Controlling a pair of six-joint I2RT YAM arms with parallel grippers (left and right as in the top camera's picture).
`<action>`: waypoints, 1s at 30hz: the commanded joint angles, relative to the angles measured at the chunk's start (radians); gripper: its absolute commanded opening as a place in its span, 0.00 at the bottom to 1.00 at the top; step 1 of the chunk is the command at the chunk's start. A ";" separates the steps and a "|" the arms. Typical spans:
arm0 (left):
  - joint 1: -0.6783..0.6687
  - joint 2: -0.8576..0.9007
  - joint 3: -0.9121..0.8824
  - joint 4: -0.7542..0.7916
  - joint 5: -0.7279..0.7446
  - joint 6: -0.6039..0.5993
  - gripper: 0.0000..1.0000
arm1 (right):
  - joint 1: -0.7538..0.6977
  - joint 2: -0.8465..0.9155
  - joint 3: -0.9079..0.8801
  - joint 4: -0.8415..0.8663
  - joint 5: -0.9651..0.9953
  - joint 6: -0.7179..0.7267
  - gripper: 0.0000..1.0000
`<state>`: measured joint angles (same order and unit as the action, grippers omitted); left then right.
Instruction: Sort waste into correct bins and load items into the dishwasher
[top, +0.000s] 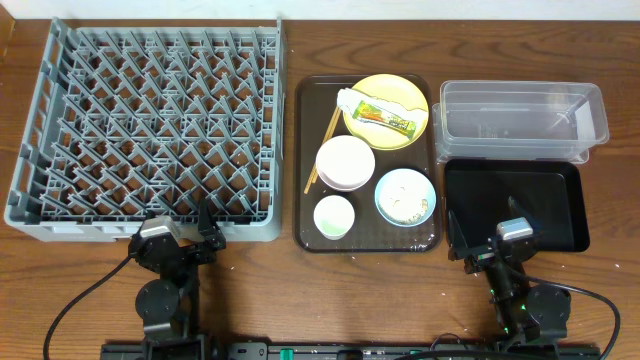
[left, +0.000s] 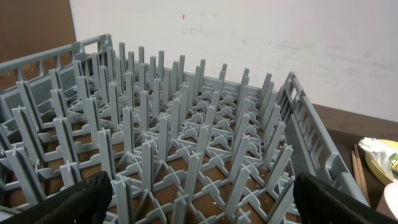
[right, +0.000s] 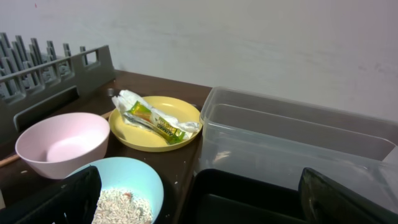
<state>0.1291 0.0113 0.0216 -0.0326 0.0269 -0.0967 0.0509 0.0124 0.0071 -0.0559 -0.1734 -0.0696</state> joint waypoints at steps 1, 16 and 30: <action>0.003 -0.001 -0.018 -0.038 -0.012 0.013 0.94 | 0.008 -0.006 -0.002 -0.005 0.012 0.010 0.99; 0.003 -0.001 -0.018 -0.038 -0.012 0.013 0.94 | 0.008 -0.006 -0.002 -0.005 0.012 0.009 0.99; 0.003 -0.001 -0.018 -0.037 -0.013 0.013 0.94 | 0.008 -0.006 -0.002 0.017 0.012 0.009 0.99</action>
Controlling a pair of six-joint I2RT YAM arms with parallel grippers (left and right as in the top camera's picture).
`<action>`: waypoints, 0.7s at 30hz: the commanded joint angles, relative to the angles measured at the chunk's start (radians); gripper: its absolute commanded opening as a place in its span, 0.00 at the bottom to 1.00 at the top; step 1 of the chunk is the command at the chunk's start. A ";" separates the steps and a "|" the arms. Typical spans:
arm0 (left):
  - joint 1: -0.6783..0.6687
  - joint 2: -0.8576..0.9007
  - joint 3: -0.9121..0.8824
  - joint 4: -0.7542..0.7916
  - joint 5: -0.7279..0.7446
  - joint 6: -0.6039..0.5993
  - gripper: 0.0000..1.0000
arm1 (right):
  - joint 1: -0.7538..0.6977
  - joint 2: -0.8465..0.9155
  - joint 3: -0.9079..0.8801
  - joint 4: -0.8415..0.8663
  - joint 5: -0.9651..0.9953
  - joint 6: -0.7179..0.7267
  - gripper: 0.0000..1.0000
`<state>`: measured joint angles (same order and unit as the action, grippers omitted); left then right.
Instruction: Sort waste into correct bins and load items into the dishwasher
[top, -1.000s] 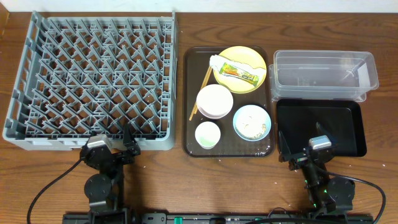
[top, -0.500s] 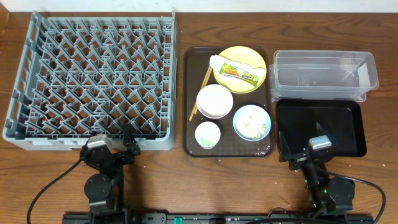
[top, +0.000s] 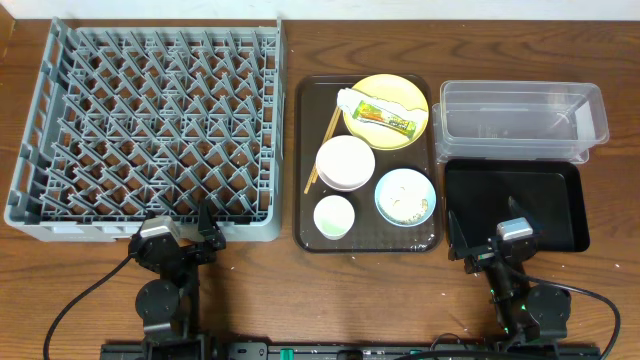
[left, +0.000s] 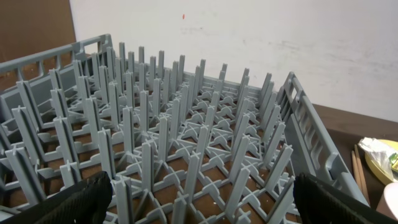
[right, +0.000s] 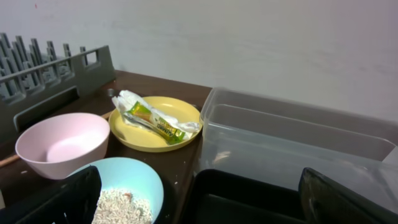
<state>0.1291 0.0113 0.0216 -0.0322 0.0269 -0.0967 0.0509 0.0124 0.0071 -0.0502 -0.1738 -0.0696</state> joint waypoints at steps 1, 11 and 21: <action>0.003 -0.001 -0.018 -0.038 -0.013 0.013 0.94 | 0.008 -0.006 -0.002 0.017 0.013 0.008 0.99; 0.003 -0.001 -0.018 -0.038 -0.012 0.013 0.94 | 0.008 -0.006 -0.002 0.047 0.009 0.010 0.99; 0.003 -0.001 -0.018 -0.037 -0.012 0.013 0.94 | 0.008 -0.006 -0.002 0.060 -0.020 0.009 0.99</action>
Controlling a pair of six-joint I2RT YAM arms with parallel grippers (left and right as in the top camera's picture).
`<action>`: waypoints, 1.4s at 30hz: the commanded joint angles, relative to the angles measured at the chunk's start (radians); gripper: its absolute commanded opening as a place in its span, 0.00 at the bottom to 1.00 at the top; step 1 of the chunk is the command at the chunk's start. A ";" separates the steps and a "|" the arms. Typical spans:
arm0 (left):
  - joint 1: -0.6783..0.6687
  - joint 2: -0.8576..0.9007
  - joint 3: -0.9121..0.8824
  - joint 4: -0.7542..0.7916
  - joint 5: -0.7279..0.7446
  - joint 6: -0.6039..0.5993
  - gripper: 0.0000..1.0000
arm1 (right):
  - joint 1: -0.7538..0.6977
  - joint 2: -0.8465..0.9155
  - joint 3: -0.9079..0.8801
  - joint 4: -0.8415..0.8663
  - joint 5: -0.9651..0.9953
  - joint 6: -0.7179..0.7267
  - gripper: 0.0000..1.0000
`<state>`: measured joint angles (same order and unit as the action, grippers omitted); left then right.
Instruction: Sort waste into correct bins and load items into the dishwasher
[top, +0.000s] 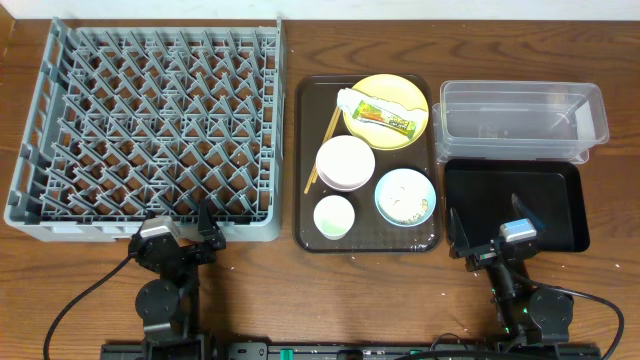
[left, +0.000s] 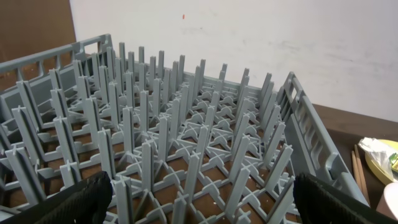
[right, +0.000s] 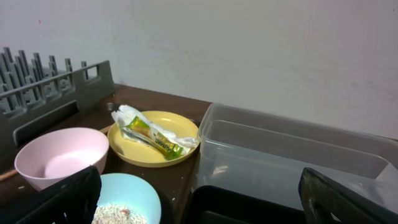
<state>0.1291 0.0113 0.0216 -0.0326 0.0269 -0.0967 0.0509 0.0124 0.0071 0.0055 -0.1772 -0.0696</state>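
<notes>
A brown tray (top: 303, 160) holds a yellow plate (top: 400, 95) with a green wrapper (top: 385, 116) and crumpled white waste, a pink bowl (top: 345, 162), a small cup (top: 333, 216), a blue bowl of food scraps (top: 404, 196) and chopsticks (top: 322, 150). The grey dish rack (top: 150, 125) stands empty at the left. My left gripper (top: 178, 236) rests open at the rack's near edge. My right gripper (top: 488, 238) rests open by the black bin's near left corner, holding nothing.
A clear plastic bin (top: 520, 120) sits at the back right, with a black bin (top: 515, 205) in front of it. In the right wrist view the plate (right: 153, 146) and clear bin (right: 298, 149) lie ahead.
My right gripper has risen slightly, so the bowls sit lower in its wrist view. The left arm and all objects are unmoved.
Both grippers rested open at the table's near edge through the two earlier moments, with nothing moved on the tray. Now only the right wrist has lifted a little.
</notes>
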 joint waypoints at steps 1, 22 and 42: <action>0.003 -0.001 -0.018 -0.037 -0.012 0.013 0.94 | 0.008 -0.006 -0.002 0.005 -0.032 0.009 0.99; 0.003 -0.001 -0.018 -0.020 -0.012 0.013 0.94 | 0.008 0.489 0.499 0.007 -0.314 -0.098 0.99; 0.003 0.000 -0.018 -0.038 -0.012 0.013 0.94 | 0.034 1.693 1.900 -0.866 -0.563 -0.203 0.99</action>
<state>0.1291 0.0124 0.0219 -0.0330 0.0265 -0.0967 0.0589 1.6001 1.7458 -0.7788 -0.7589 -0.2058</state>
